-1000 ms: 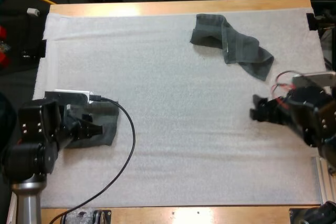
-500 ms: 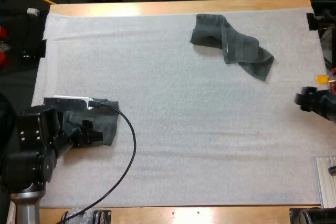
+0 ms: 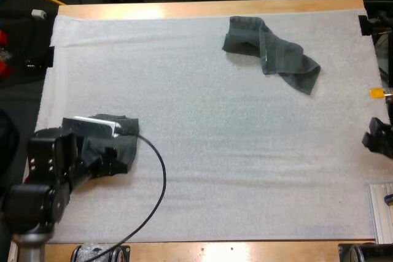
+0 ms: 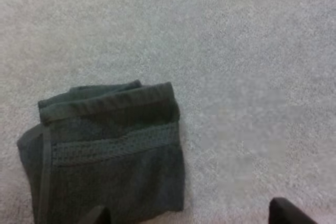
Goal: Pick towel from pile, fold and stack
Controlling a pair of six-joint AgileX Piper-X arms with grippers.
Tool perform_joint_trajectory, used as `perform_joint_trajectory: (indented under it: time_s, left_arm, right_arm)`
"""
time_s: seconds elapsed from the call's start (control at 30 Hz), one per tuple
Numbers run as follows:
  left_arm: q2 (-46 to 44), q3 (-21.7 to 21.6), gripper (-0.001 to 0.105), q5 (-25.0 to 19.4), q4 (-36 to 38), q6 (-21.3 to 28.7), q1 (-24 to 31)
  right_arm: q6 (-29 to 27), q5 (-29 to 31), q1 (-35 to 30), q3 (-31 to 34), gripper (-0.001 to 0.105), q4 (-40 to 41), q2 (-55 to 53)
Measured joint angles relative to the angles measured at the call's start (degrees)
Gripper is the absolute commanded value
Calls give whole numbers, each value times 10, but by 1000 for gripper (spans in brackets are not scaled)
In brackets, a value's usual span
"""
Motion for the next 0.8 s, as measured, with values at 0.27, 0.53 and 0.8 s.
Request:
perform_joint_trajectory:
  time_s: [0.27,0.53,0.8]
  left_arm:
    - [-117,0,58,0,42,3,-12]
    - [-275,-1,58,0,62,12,-12]
    - [-394,-1,58,0,153,20,-12]
  right_arm:
    - [-7,0,0,0,77,45,-95]
    - [-7,0,0,0,77,107,-181]
    - [-6,0,0,37,77,127,-278]
